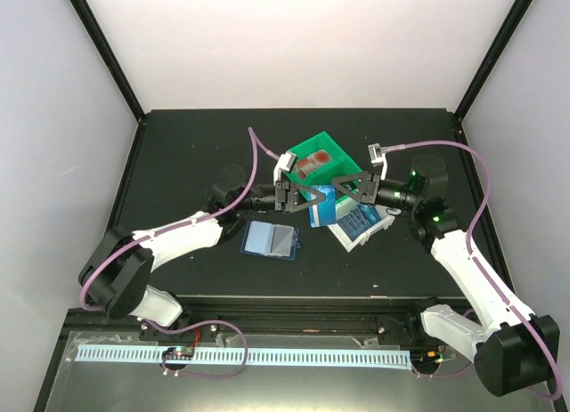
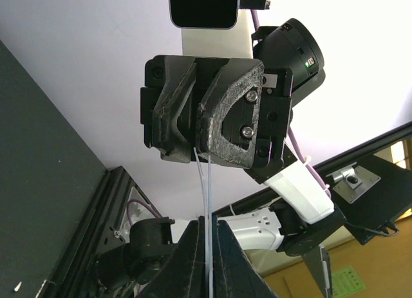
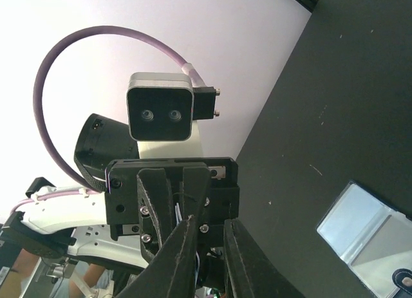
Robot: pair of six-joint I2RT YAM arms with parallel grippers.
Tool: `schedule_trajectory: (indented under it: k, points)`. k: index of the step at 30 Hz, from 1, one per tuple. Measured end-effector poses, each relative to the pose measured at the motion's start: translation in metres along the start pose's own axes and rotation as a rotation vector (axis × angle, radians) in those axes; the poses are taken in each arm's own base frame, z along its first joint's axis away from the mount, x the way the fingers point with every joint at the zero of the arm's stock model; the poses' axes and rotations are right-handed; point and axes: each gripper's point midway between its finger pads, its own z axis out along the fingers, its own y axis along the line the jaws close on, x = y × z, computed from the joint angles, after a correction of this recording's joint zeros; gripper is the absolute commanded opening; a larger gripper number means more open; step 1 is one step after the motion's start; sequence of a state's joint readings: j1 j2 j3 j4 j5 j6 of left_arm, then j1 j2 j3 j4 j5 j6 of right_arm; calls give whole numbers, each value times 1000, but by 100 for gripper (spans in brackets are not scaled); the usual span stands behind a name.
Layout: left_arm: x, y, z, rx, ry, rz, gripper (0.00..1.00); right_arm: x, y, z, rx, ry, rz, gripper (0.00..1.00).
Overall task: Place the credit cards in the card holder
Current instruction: Pick up the credit card from the storage box.
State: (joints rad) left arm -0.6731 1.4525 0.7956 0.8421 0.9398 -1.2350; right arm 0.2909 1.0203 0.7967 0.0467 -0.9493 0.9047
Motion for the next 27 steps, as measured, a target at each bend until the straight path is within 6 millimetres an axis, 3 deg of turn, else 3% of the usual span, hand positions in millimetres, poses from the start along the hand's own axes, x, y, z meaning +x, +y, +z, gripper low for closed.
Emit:
schedule_trajectory:
  k: [9,17,27]
  points:
    - [2,-2,-1,16,-1,-28,2,4,-1,0,1,17,-16,15]
    - [4,0,-1,13,11,-64,2,14,-6,-1,-18,54,-25,22]
    - [1,5,3,-1,17,-79,1,21,-3,3,-46,81,-40,20]
